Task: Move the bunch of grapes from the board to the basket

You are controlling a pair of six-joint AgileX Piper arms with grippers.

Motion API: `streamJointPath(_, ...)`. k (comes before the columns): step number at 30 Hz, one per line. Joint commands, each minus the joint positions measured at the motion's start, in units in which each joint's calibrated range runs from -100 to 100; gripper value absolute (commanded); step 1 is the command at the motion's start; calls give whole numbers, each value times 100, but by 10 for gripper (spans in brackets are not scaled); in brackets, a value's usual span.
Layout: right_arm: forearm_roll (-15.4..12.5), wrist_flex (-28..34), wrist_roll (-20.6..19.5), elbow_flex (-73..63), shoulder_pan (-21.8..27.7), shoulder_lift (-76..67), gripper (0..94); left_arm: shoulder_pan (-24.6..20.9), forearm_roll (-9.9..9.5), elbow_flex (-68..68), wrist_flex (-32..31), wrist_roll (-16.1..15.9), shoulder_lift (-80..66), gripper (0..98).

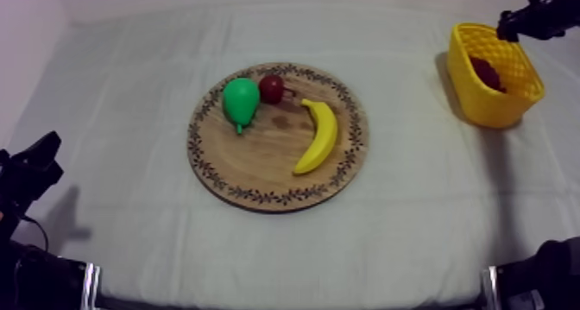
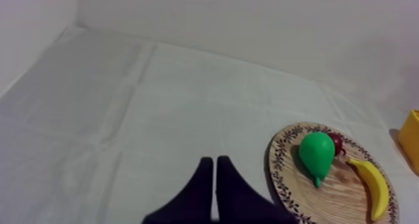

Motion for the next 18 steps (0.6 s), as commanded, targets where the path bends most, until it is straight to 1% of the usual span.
streamJointPath(1,-1,-85,58,325,17,-707,627,-1,-4,-4,-3,0,0,1)
streamJointPath(9,-68,-414,287,1669,26,-2371,580,-1,-4,-4,-3,-2,0,1)
streamJointPath(13,-14,-526,265,2394,-67,-3155,540,-1,-4,-4,-3,-2,0,1)
streamJointPath(18,9,-684,239,3288,-181,-4135,465,-1,-4,-4,-3,-2,0,1)
